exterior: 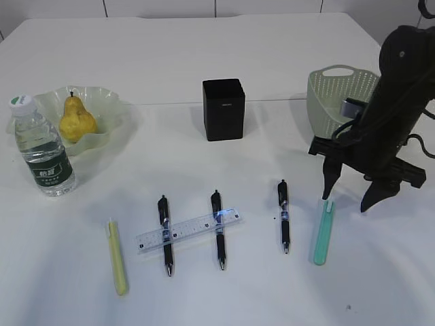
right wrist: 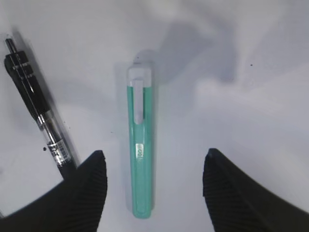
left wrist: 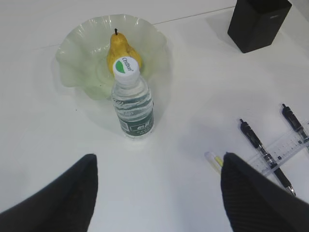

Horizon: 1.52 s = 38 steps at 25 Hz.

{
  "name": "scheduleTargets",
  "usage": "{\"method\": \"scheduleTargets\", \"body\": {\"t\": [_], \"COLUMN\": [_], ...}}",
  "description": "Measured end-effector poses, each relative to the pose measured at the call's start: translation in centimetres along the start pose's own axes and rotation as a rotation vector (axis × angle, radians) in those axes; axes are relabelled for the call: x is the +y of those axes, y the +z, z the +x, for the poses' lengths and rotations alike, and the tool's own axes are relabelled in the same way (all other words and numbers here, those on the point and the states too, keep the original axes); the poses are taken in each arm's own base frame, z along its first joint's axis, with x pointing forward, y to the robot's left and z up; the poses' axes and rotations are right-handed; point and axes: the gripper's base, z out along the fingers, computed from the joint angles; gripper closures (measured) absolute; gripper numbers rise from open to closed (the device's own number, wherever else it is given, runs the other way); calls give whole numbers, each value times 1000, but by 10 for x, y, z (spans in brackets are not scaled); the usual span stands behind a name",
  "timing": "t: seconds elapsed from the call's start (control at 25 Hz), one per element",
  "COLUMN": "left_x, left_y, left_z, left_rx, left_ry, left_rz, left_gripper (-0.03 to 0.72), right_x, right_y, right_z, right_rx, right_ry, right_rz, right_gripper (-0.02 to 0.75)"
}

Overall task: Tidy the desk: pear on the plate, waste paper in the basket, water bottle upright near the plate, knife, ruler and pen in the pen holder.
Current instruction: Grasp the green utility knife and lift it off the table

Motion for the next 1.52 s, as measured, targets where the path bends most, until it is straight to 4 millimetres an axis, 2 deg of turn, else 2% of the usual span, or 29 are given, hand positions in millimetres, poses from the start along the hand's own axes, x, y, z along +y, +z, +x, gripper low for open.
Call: {"method": "scheduleTargets", "body": {"t": [0.52,0.92,1.08,1.52], "left_x": [0,0,0,0], "left_y": [0,0,0,0], "left_z": [0,0,0,0], "left_rx": [1,1,1,1], "left_ry": [0,0,0,1], "left_rz": [0,0,0,-1], "left_gripper": [127,127,127,127], "right_x": [11,10,10,10], "right_y": [20,20,28,31], "right_z": [-1,-3,-4,-5], "right_rx": [33,21,39,45], "right_ry": [0,6,11,16], "right_rz": [7,16,28,30], "right_gripper": [244,244,244,244]}}
